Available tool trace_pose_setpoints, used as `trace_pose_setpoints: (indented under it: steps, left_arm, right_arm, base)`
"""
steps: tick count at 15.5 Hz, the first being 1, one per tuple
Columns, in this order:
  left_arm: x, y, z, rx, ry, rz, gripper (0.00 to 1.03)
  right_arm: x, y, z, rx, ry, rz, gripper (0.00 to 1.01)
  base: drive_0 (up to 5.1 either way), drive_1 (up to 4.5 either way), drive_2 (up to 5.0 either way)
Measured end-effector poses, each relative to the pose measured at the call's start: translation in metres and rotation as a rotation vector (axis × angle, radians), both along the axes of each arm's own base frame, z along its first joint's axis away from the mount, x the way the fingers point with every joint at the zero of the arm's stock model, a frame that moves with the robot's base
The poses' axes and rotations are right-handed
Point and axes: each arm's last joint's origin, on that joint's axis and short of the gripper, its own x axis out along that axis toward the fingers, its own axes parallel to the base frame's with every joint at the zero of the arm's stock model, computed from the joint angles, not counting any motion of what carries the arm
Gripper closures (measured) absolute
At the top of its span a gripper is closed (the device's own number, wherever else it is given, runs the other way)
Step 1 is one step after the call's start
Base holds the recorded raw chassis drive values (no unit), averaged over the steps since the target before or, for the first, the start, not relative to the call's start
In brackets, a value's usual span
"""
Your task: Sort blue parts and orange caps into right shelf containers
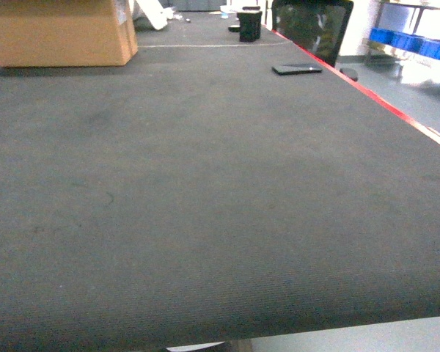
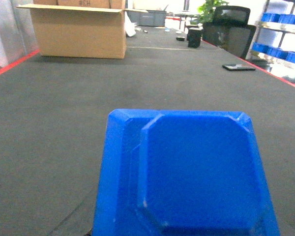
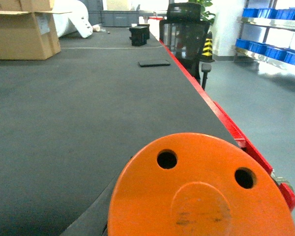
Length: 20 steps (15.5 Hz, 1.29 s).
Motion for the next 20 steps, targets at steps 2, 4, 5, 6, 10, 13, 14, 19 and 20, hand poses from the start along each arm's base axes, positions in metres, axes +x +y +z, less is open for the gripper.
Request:
trace_pose_setpoints:
  steps: [2,4,5,6,10,13,14,19,20]
  left_arm:
    - [0.0000,0.0000,0.0000,0.000,0.000,0.000,0.61]
    - [0.0000,0.0000,0.0000,0.000,0.000,0.000,0.61]
    - [0.0000,0.0000,0.0000,0.000,0.000,0.000,0.61]
    - [0.0000,0.0000,0.0000,0.000,0.000,0.000,0.61]
    - [0.0000,0.0000,0.0000,0.000,0.000,0.000,0.61]
    - [0.0000,0.0000,0.0000,0.000,0.000,0.000,0.61]
    - [0.0000,0.0000,0.0000,0.000,0.000,0.000,0.61]
    - [0.0000,0.0000,0.0000,0.000,0.000,0.000,0.61]
    - [0.0000,0.0000,0.0000,0.000,0.000,0.000,0.61]
  right_arm:
    - [0.0000,0.0000,0.0000,0.000,0.000,0.000,0.58]
    - [0.0000,0.0000,0.0000,0.000,0.000,0.000,0.58]
    - [0.0000,0.0000,0.0000,0.000,0.000,0.000,0.58]
    - [0.0000,0.0000,0.0000,0.000,0.000,0.000,0.58]
    - [0.0000,0.0000,0.0000,0.000,0.000,0.000,0.58]
    - [0.0000,0.0000,0.0000,0.000,0.000,0.000,0.58]
    - [0.0000,0.0000,0.0000,0.000,0.000,0.000,0.58]
    - [0.0000,0.0000,0.0000,0.000,0.000,0.000,0.58]
    - [0.0000,0.0000,0.0000,0.000,0.000,0.000,0.58]
  base:
    - [-1.7,-1.70,-1.7]
    - [-1.6,-1.58,-1.6]
    - [-1.6,-1.60,-1.6]
    - [-1.6,-1.60,-1.6]
    - [-1.6,-1.64,-1.6]
    - [-1.6,-1.59,-1.6]
    - [-1.8,-1.78,-1.8]
    - [-1.8,-1.78,-1.8]
    - [-1.8,-1.78,-1.8]
